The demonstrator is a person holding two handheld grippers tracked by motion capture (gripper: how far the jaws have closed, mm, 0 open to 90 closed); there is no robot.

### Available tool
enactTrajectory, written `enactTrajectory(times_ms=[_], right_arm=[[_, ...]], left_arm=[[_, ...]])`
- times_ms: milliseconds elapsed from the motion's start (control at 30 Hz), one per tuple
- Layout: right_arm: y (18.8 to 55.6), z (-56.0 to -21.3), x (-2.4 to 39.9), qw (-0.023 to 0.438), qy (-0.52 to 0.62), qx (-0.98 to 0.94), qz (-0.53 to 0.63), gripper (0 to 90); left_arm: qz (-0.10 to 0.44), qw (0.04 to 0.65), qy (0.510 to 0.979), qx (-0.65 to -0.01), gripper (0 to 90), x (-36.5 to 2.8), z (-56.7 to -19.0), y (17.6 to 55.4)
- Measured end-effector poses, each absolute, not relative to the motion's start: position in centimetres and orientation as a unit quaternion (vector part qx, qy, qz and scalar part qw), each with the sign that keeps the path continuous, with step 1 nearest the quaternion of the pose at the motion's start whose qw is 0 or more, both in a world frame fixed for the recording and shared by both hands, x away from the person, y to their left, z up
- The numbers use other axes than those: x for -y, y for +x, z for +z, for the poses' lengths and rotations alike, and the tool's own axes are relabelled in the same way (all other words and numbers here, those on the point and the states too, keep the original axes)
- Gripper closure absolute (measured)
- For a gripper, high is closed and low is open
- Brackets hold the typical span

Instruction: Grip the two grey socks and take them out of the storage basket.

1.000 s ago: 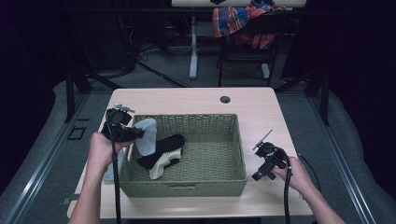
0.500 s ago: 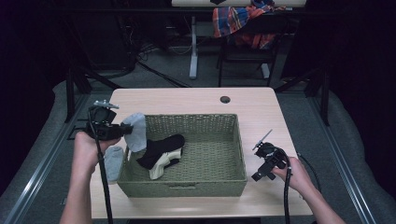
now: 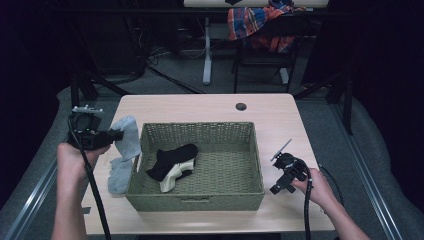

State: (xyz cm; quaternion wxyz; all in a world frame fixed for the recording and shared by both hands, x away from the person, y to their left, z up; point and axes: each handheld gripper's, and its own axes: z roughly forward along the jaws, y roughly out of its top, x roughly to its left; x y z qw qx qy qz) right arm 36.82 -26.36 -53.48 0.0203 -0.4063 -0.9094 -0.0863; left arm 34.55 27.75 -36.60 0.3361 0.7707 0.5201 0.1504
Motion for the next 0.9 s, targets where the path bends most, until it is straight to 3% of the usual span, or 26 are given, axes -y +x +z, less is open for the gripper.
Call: enactTrajectory(times_ms=[400, 900], right_arm=[[36.8, -53.4, 26.4, 0.018, -0.402, 0.912, -0.081, 1.9], [36.7, -53.5, 26.3, 0.018, -0.407, 0.909, -0.087, 1.9]], left_arm=[[0.167, 0.324, 0.749, -0.554, 85.7, -30.3, -37.2, 34.2], [0.151, 0.294, 0.741, -0.585, 85.7, -32.3, -40.1, 34.6]])
